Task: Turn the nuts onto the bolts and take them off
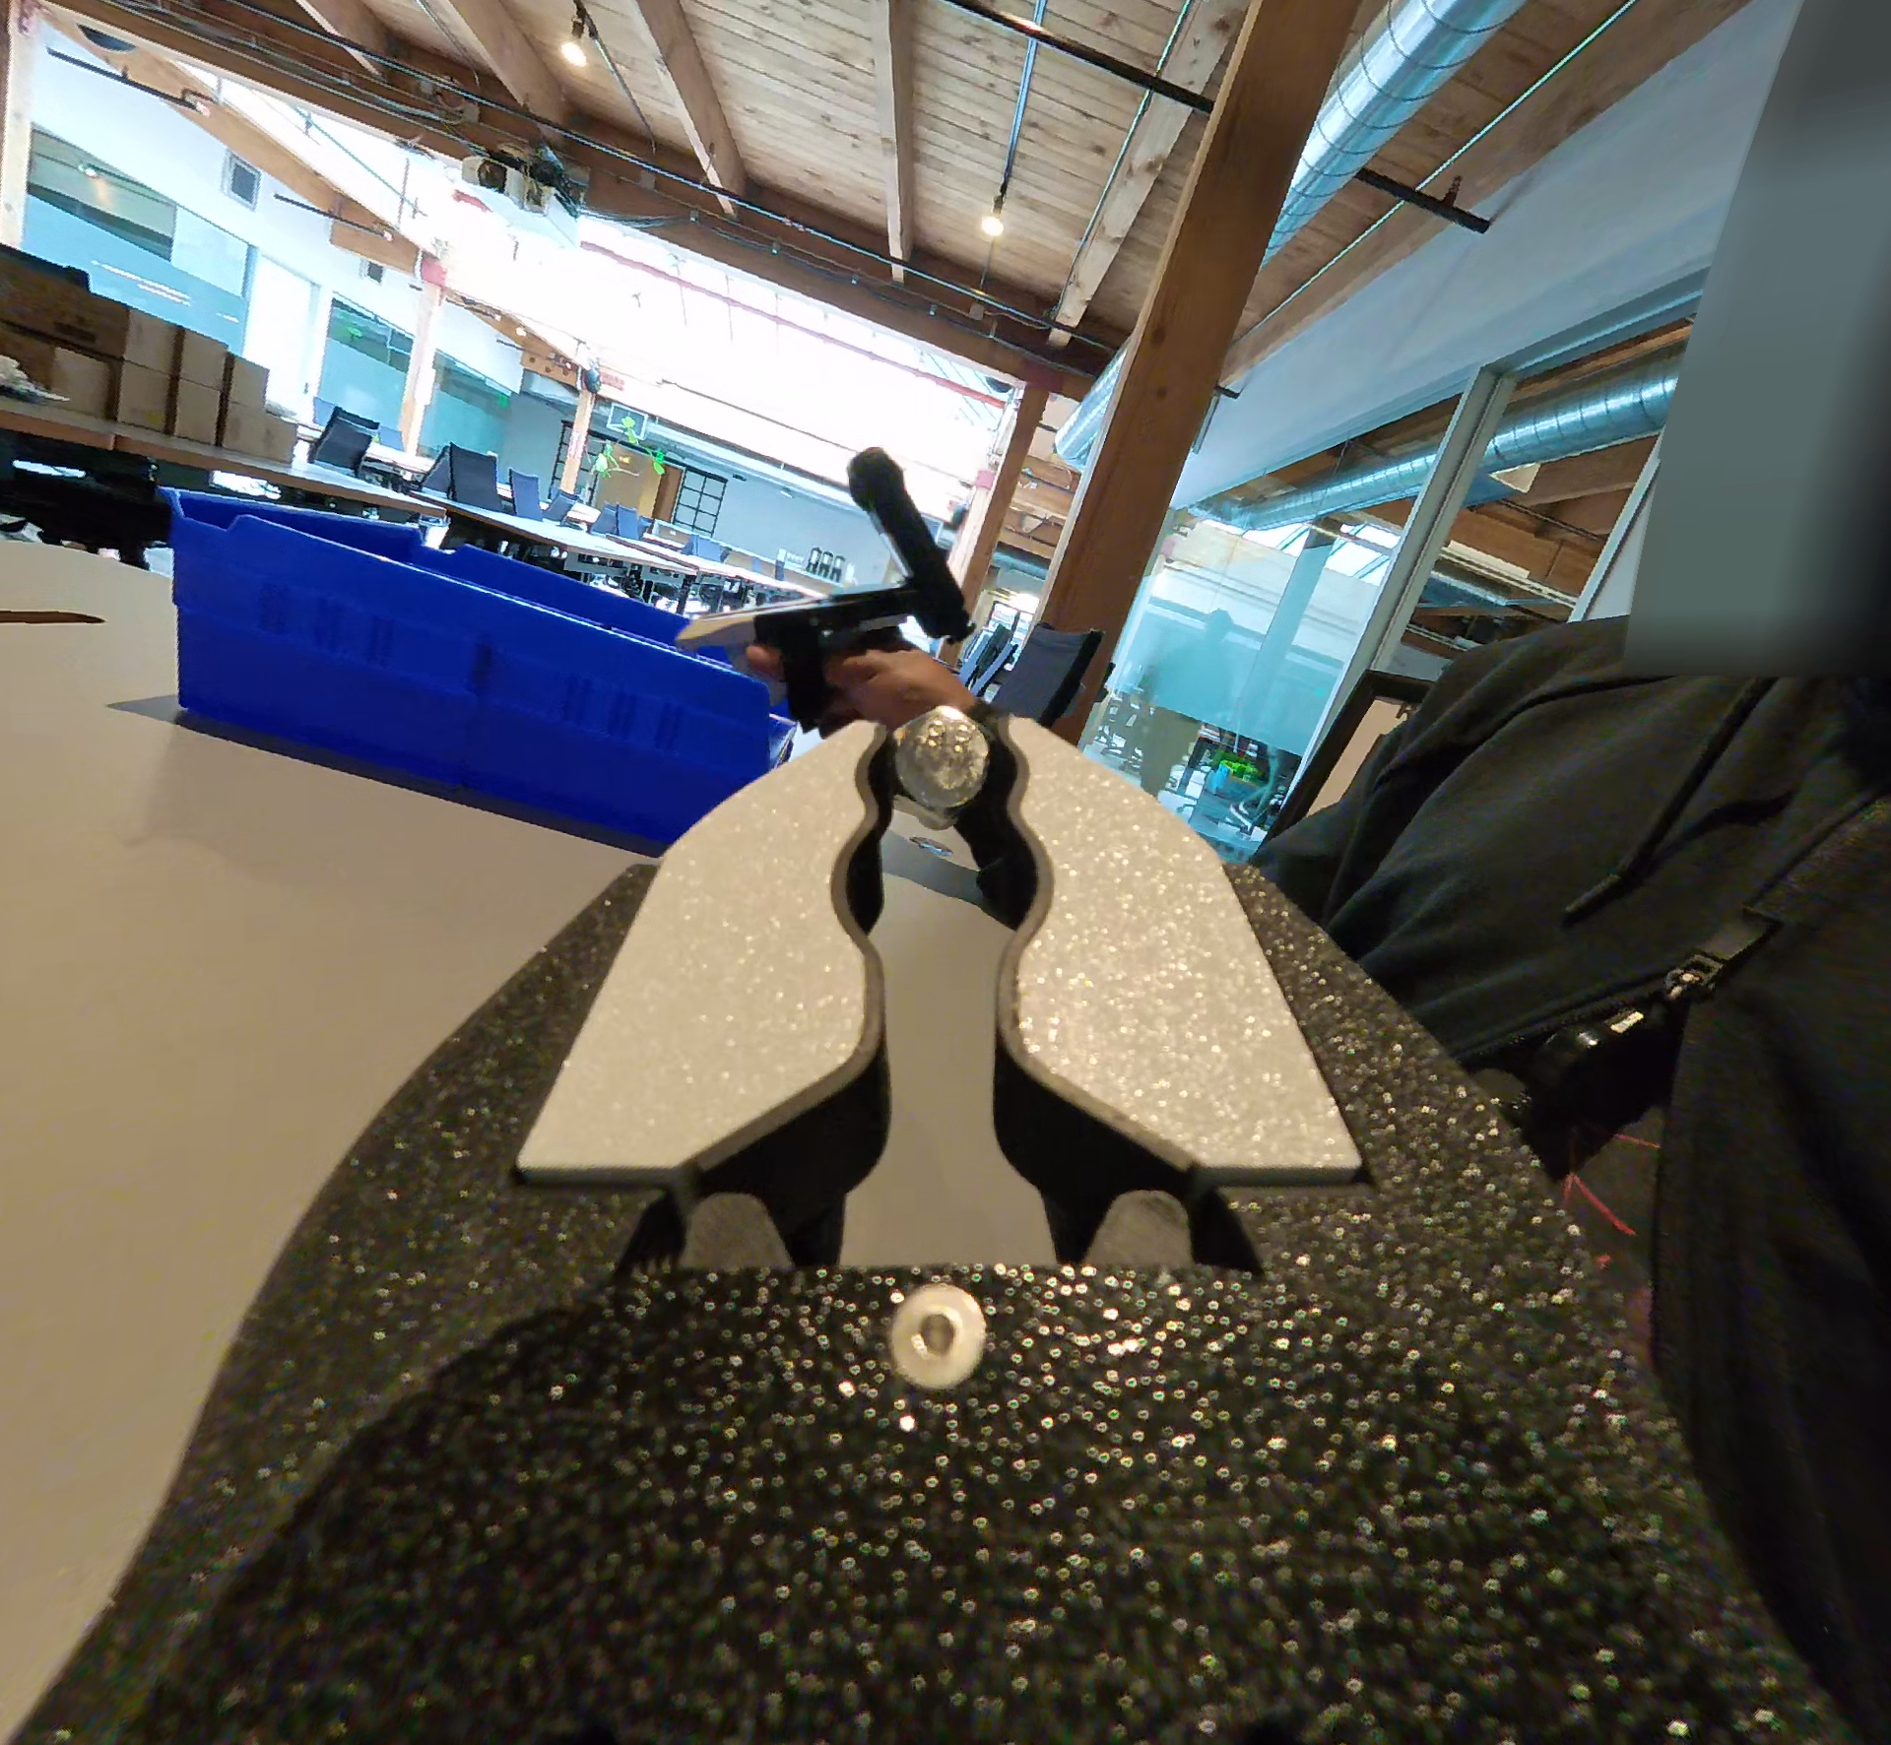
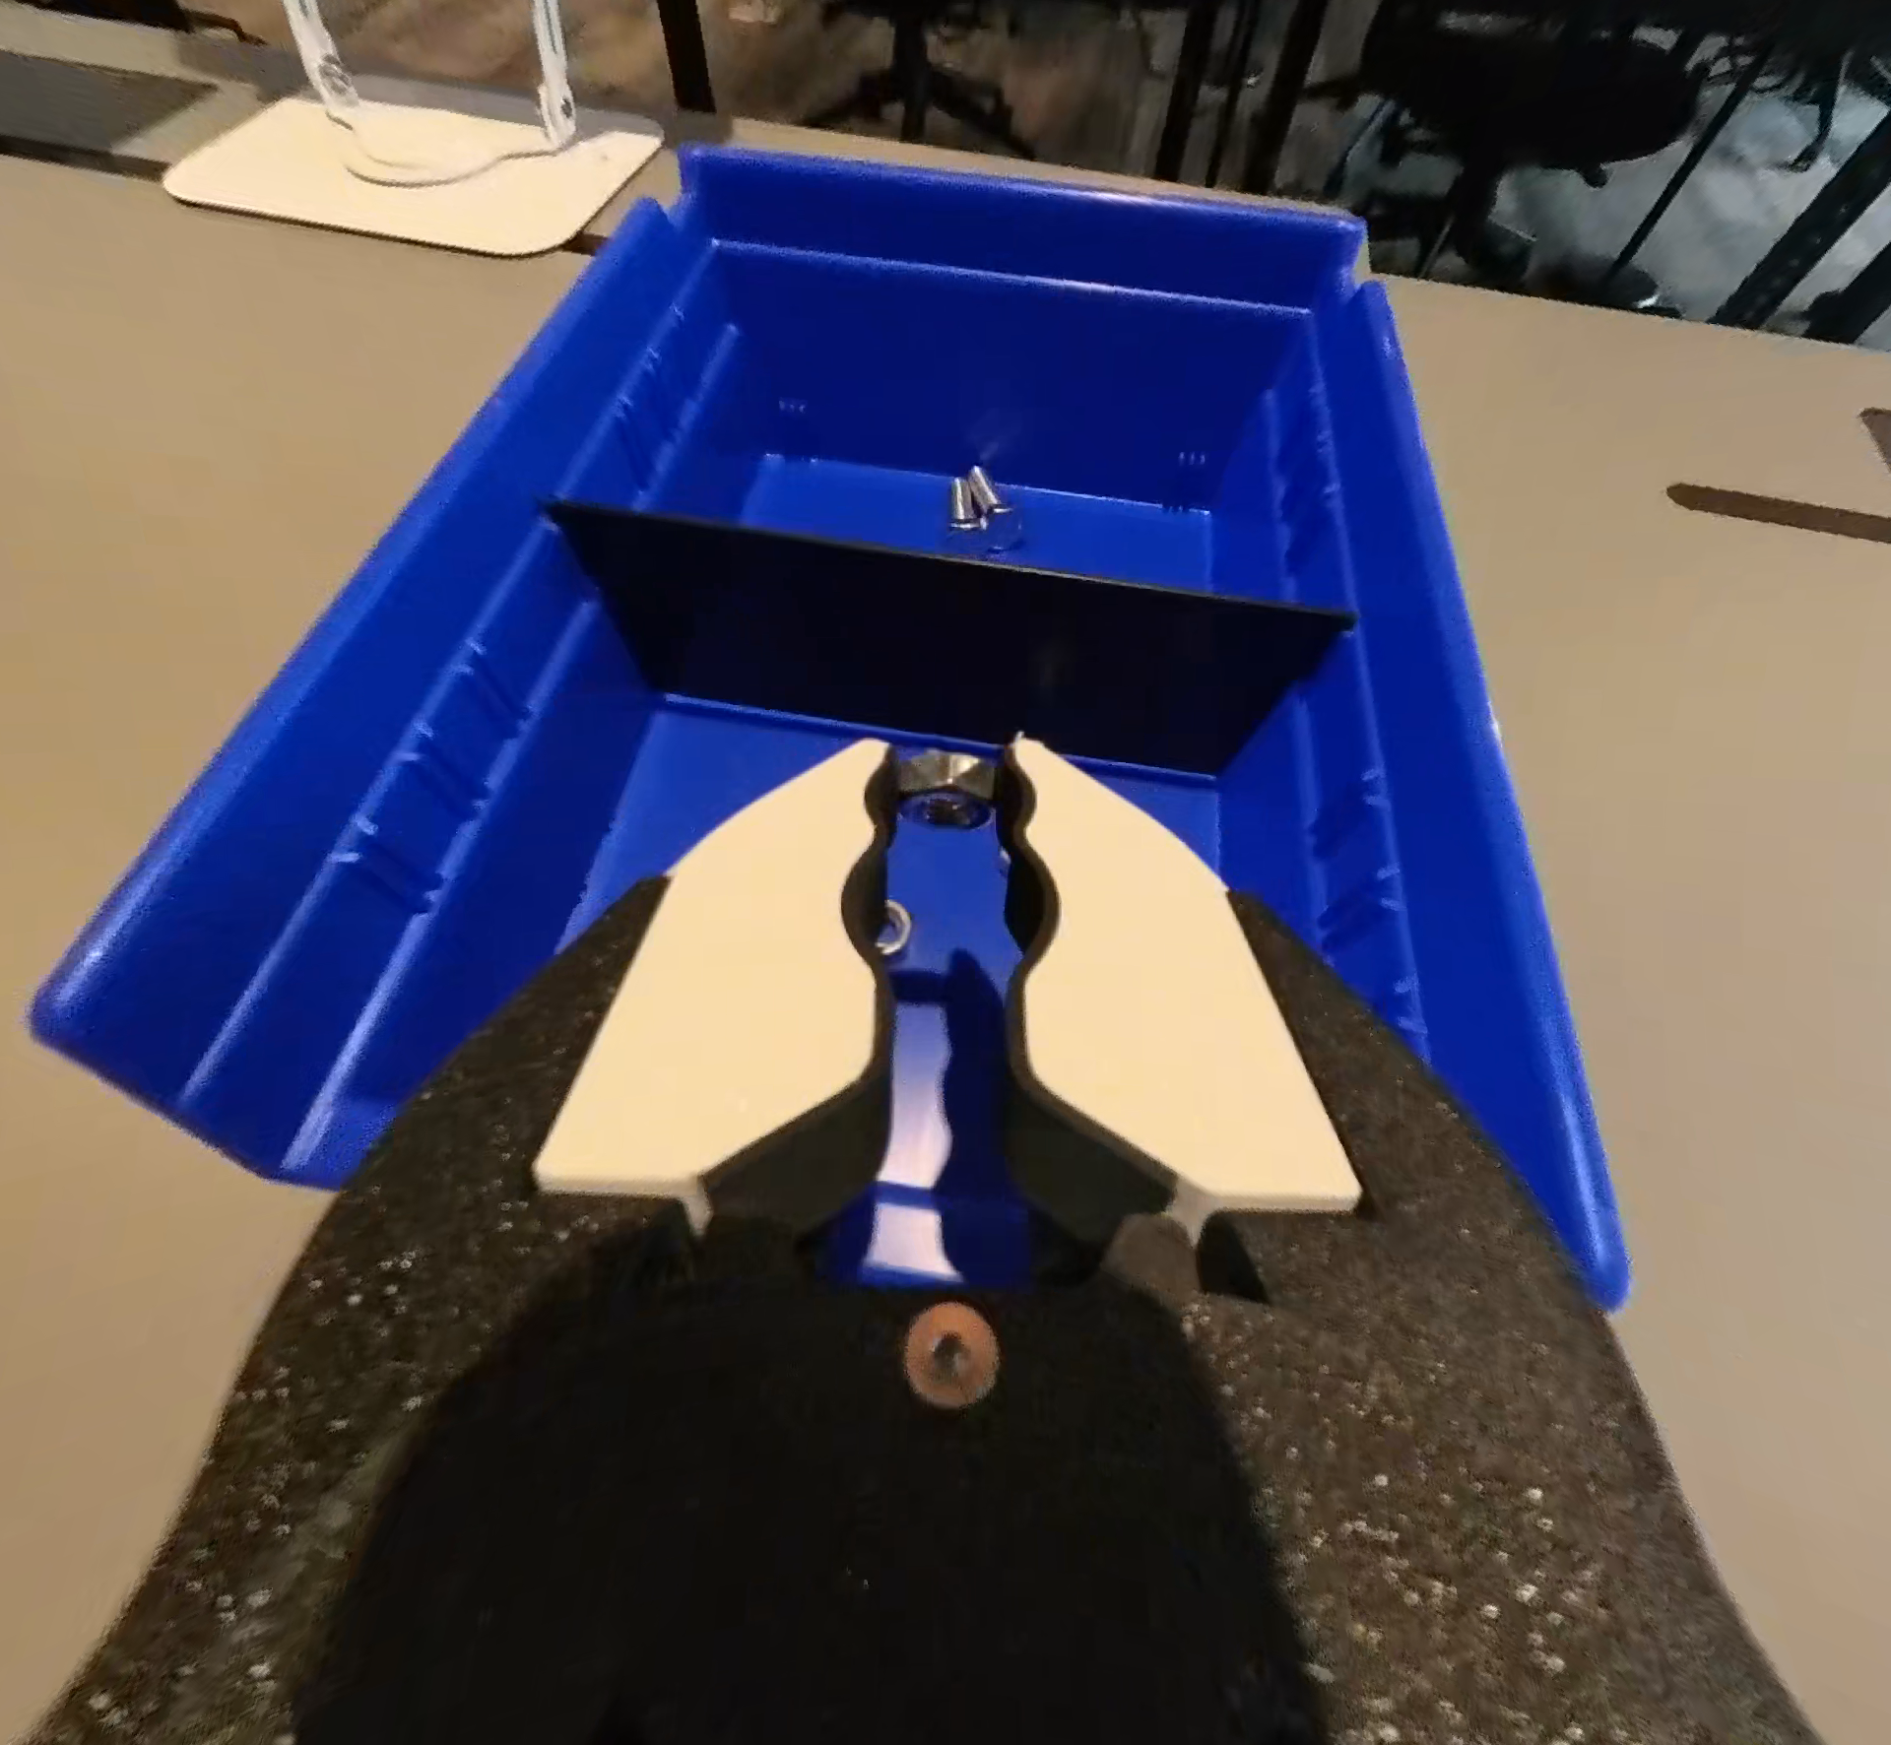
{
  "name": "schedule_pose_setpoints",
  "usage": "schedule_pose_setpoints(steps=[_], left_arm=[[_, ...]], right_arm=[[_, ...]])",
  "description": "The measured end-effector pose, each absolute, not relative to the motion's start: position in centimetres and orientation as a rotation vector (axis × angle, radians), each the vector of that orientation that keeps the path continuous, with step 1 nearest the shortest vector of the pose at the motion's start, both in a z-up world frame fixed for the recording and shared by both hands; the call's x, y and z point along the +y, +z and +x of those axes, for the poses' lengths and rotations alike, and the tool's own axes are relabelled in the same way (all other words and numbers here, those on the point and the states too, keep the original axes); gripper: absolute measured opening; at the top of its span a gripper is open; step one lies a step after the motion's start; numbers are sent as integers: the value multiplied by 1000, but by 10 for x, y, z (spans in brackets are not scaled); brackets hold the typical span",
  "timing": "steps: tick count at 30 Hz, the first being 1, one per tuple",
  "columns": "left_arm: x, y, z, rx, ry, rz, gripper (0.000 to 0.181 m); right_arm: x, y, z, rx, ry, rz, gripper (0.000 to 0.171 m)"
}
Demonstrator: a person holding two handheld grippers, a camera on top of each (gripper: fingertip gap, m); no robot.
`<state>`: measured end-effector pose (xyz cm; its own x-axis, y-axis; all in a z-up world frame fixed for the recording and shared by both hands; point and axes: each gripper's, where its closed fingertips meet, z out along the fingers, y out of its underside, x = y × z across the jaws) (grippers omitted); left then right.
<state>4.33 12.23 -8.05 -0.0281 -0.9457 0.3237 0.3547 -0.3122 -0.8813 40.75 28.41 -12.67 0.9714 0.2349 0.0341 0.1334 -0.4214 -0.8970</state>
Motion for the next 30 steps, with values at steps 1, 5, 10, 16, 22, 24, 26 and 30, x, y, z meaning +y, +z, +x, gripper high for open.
schedule_pose_setpoints(steps=[1, 5, 10, 16, 22, 24, 26, 30], left_arm=[[122, -80, 43, 737, -1569, -1171, 17], [121, -80, 43, 740, -1569, -1167, 17], [121, -80, 43, 741, -1568, -1167, 17], [122, -80, 43, 739, -1568, -1169, 17], [122, -80, 43, 737, -1569, -1168, 17], [122, -80, 42, 734, -1572, -1167, 17], [123, -80, 42, 730, -1575, -1169, 17], [124, -81, 43, 726, -1577, -1178, 19]], right_arm=[[284, -128, 409, -260, 102, -2019, 18], [285, -137, 413, -248, 92, -2064, 18], [285, -152, 416, -241, 113, -2125, 18], [285, -158, 420, -225, 130, -2141, 22], [286, -144, 417, -234, 125, -2070, 28], [282, -116, 403, -278, 142, -1952, 28], [270, -84, 373, -369, 152, -1832, 28], [231, -53, 262, -730, 104, -1677, 29]])
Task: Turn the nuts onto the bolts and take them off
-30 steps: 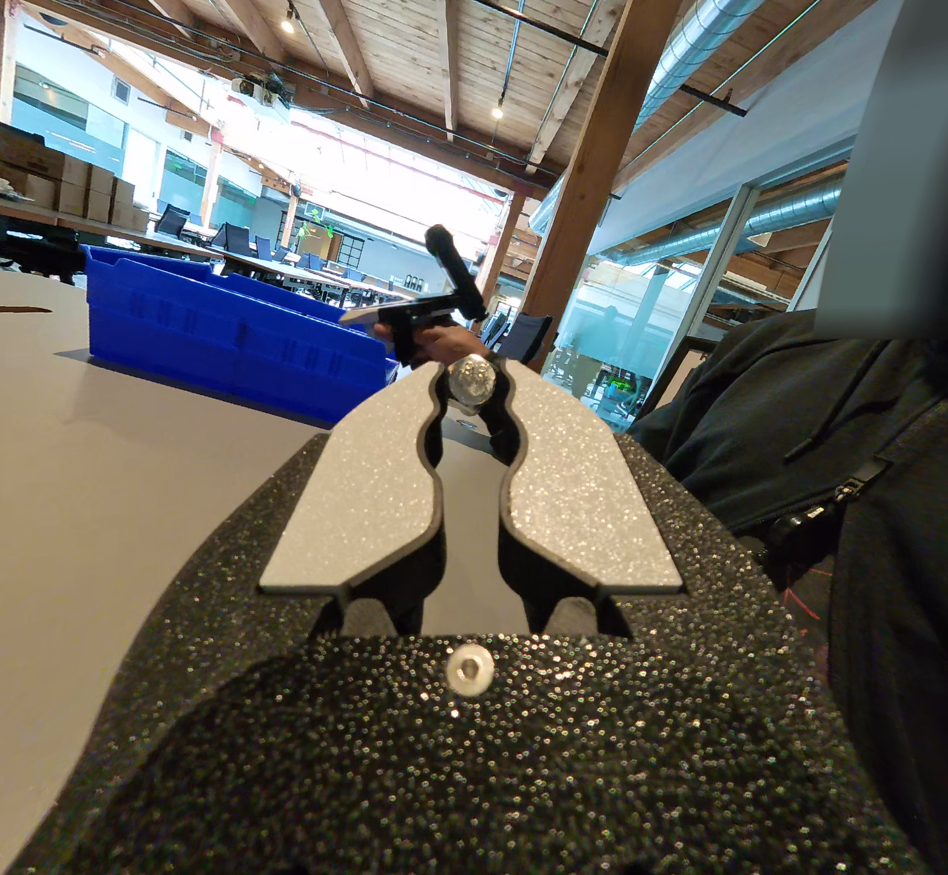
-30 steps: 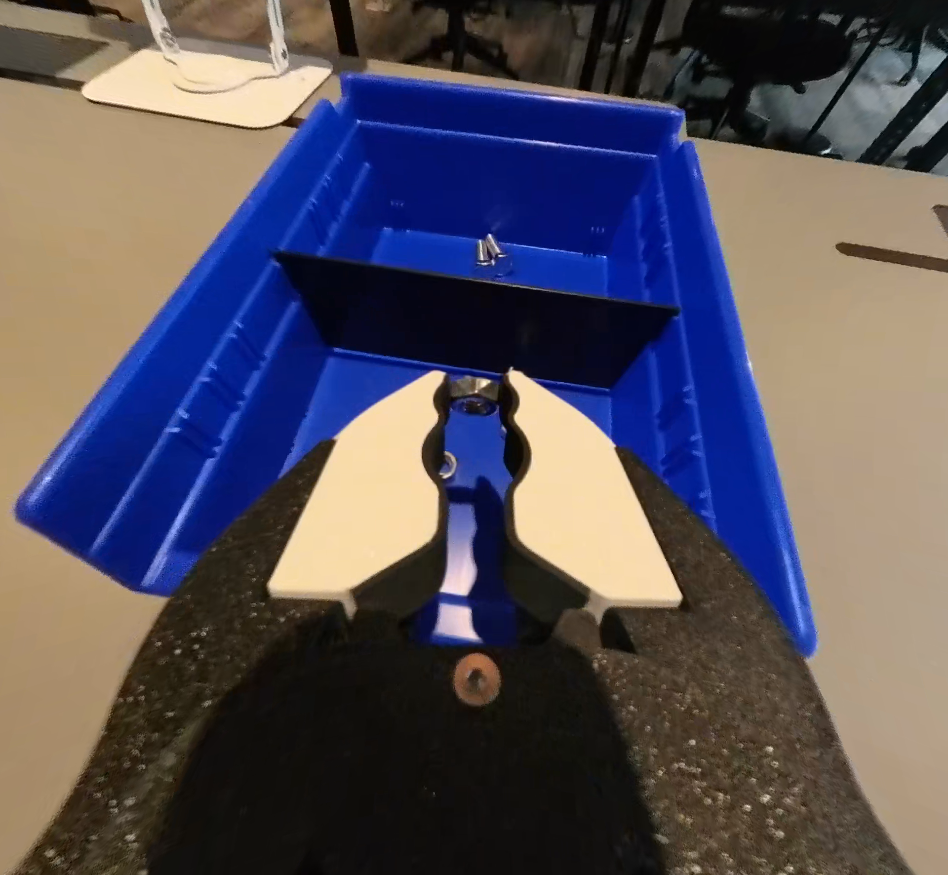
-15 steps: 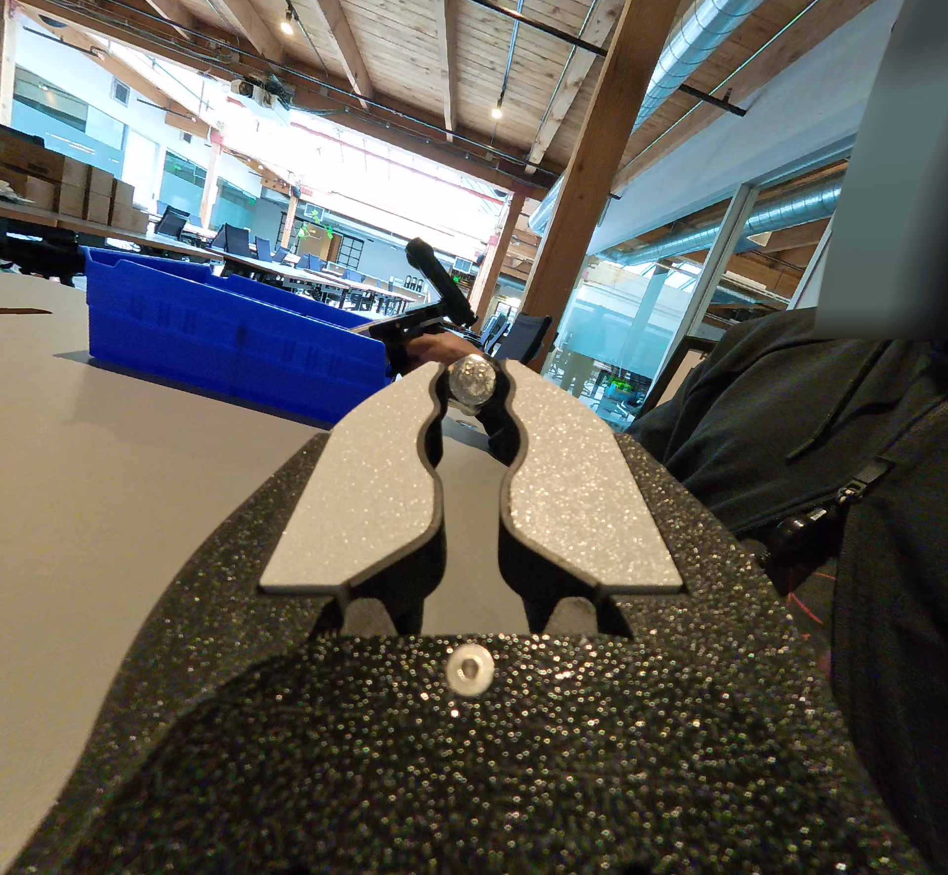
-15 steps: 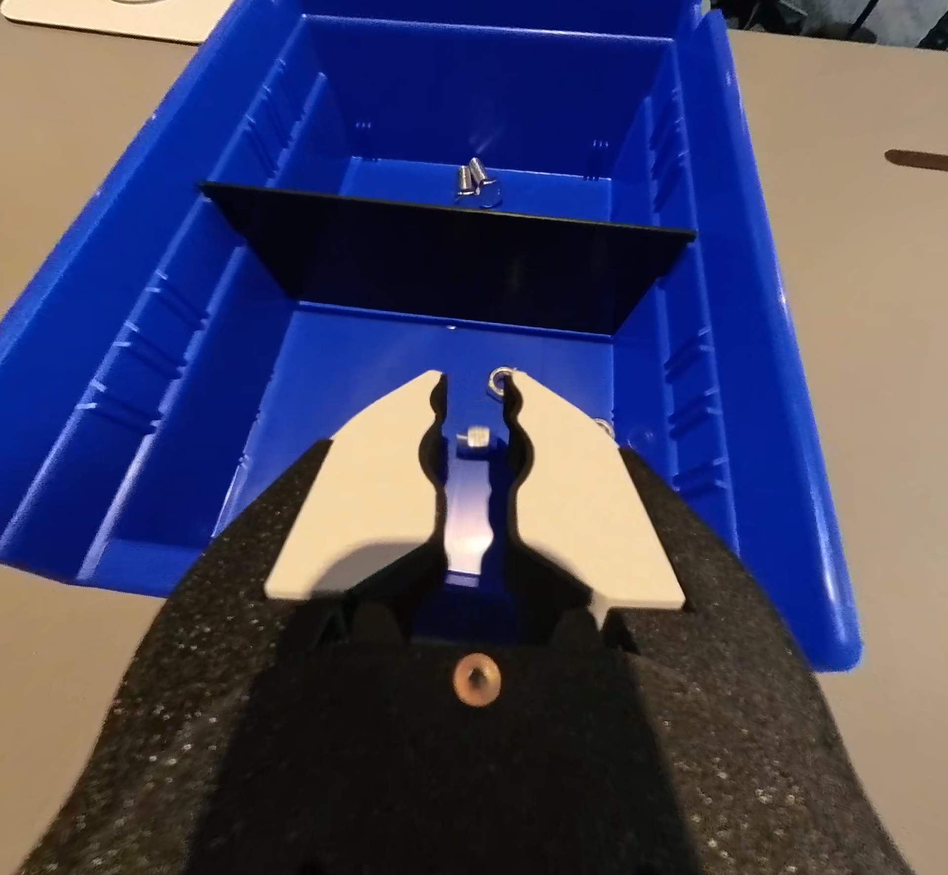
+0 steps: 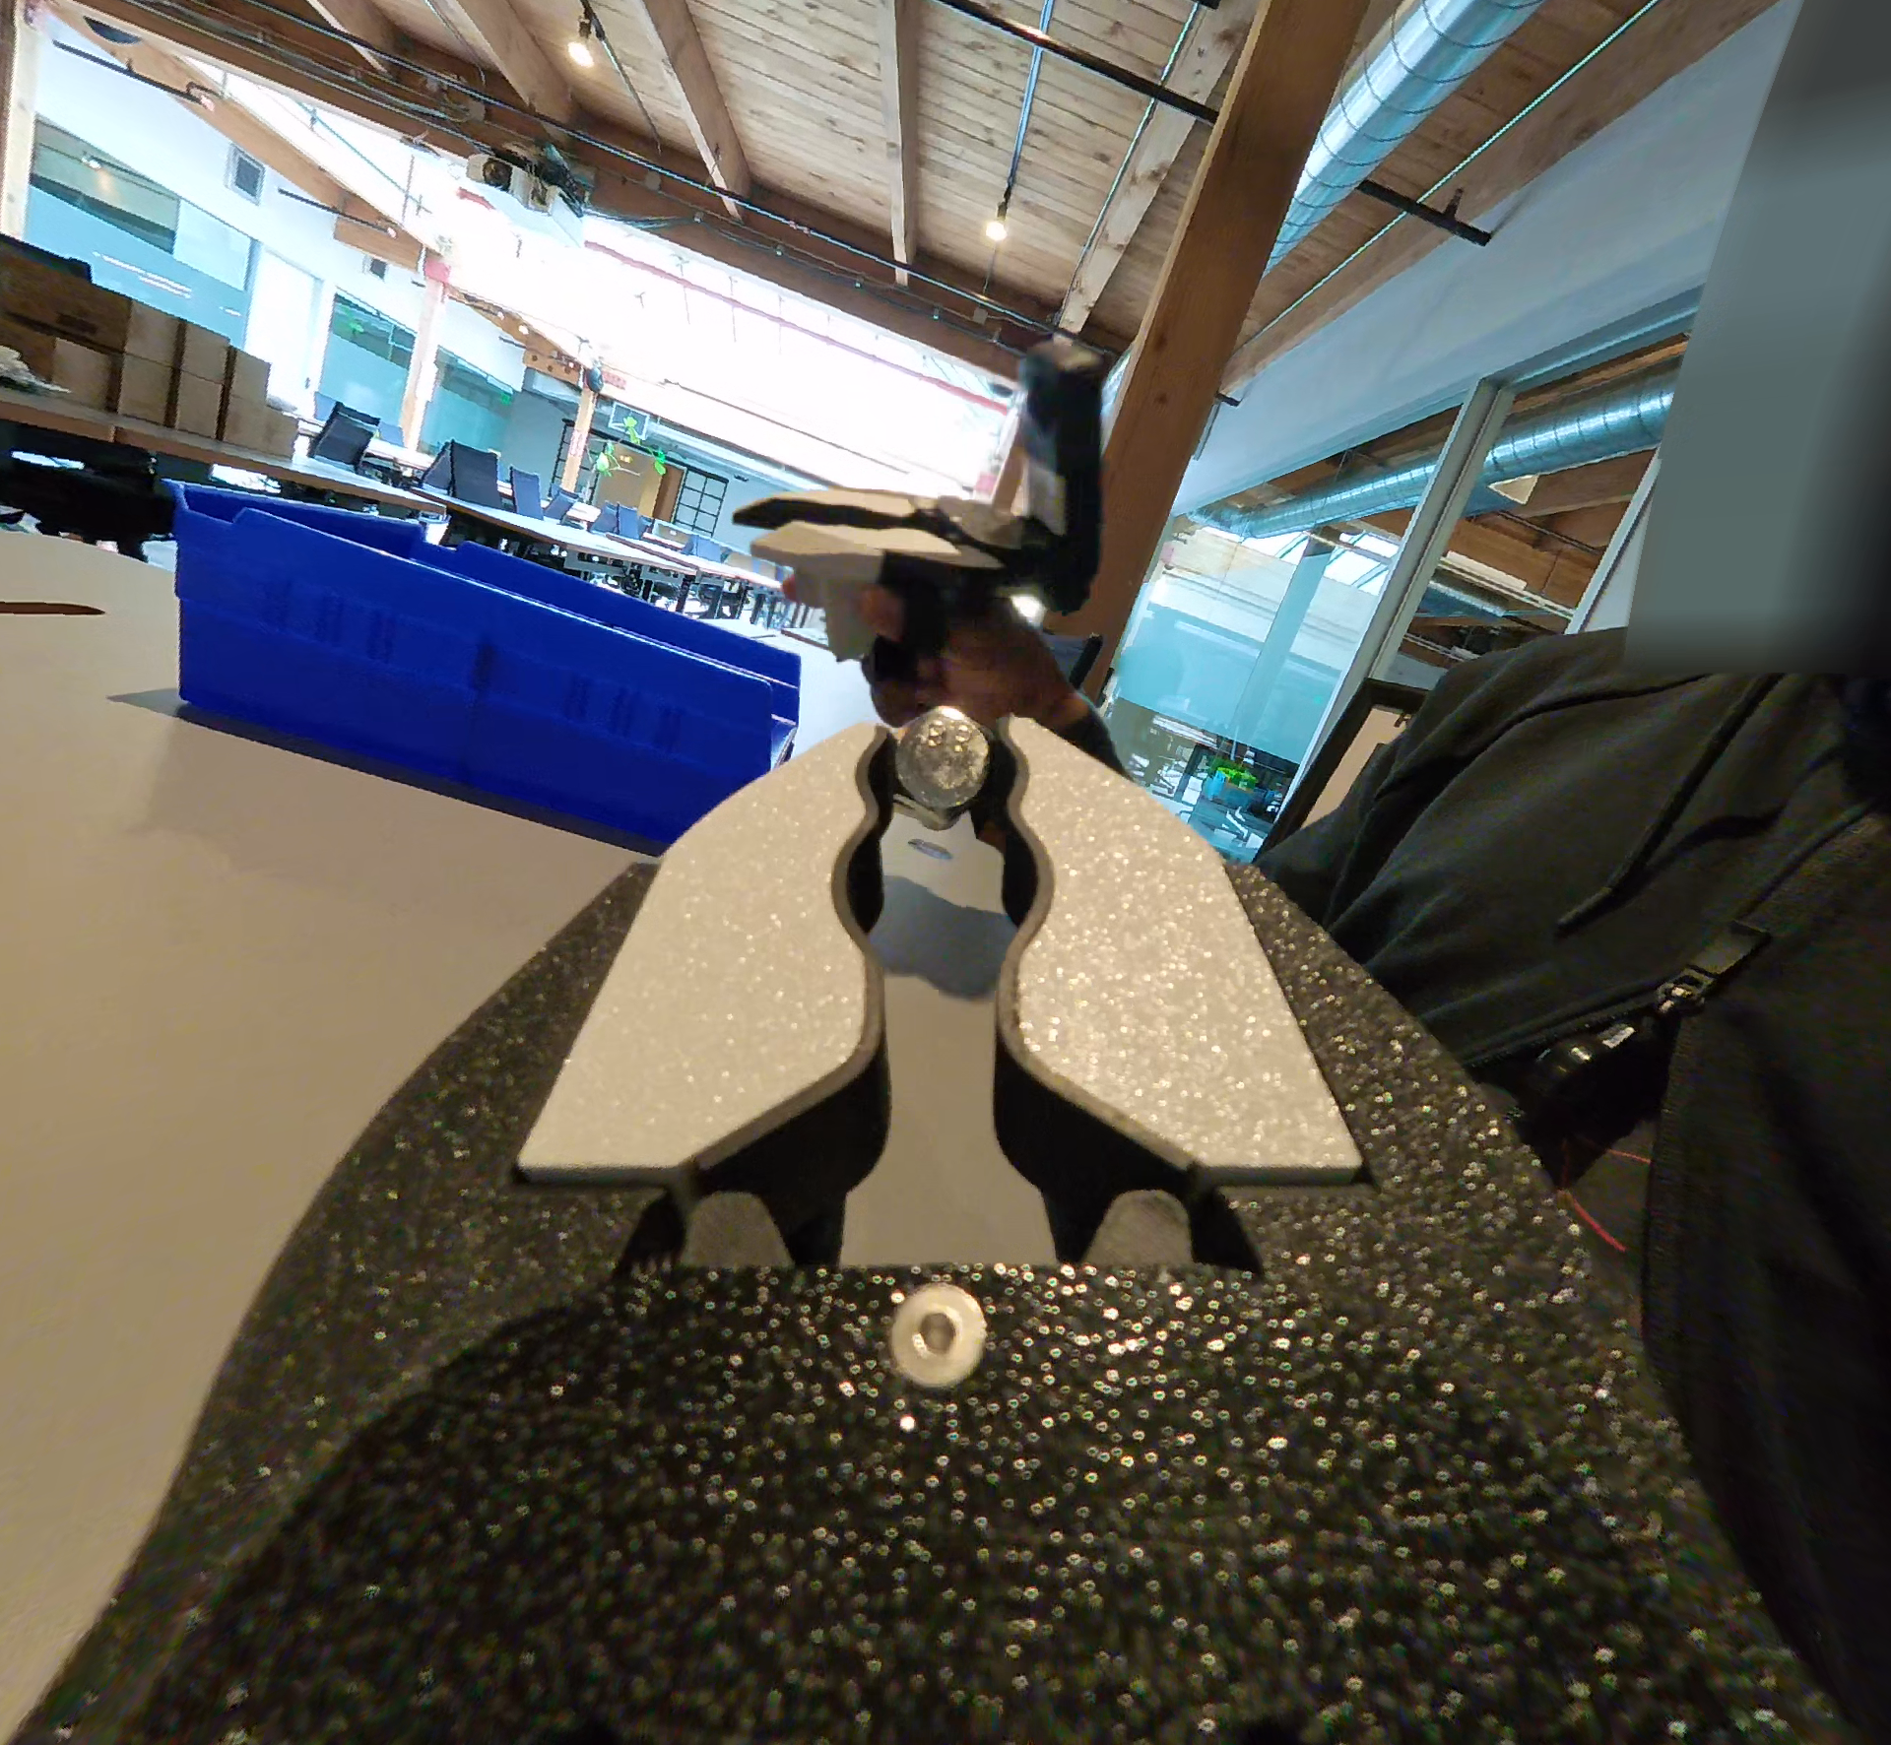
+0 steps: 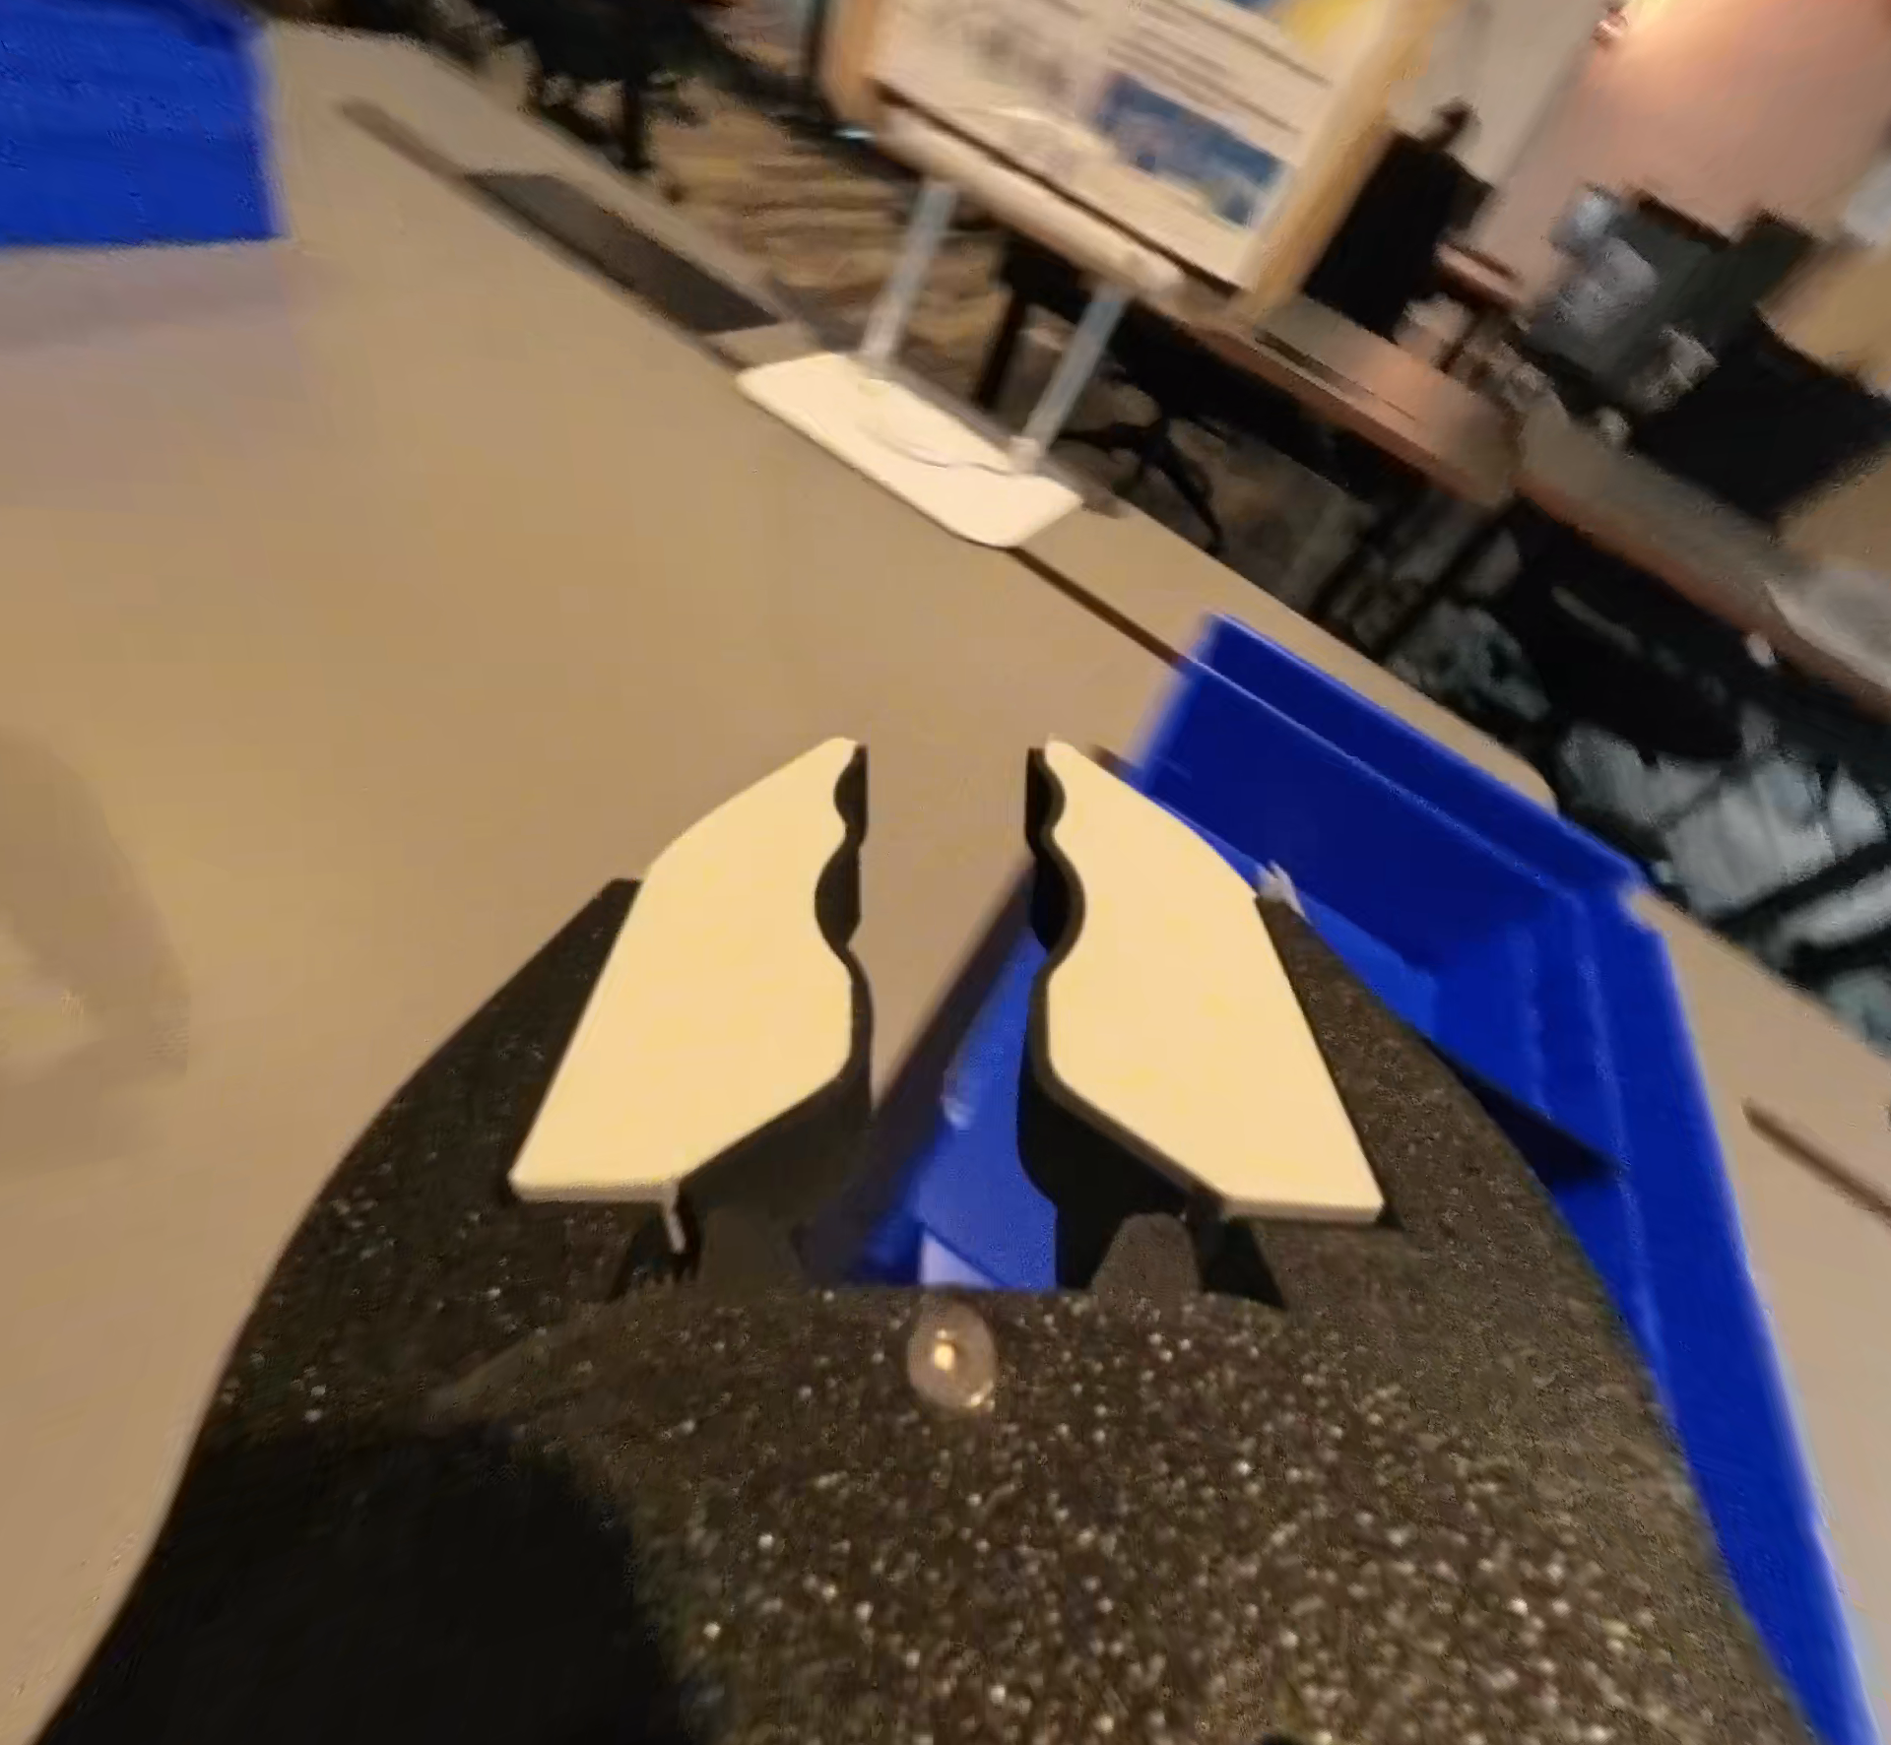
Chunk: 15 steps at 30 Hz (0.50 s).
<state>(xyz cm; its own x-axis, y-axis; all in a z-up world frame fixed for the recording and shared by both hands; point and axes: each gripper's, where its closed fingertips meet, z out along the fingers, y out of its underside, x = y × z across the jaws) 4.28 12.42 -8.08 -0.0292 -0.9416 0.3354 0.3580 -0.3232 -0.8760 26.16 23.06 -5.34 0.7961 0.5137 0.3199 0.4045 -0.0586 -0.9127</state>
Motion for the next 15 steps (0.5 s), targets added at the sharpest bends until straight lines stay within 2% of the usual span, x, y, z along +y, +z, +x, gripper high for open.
schedule_pose_setpoints(steps=[6, 10, 15], left_arm=[[126, -81, 41, 710, -1561, -1177, 17], [128, -80, 38, 682, -1561, -1175, 17], [132, -79, 36, 653, -1574, -1178, 17]], right_arm=[[174, -119, 100, -1256, 103, -1552, 31], [164, -146, 68, -1336, 126, -1540, 29], [171, -164, 68, -1343, 126, -1606, 29]])
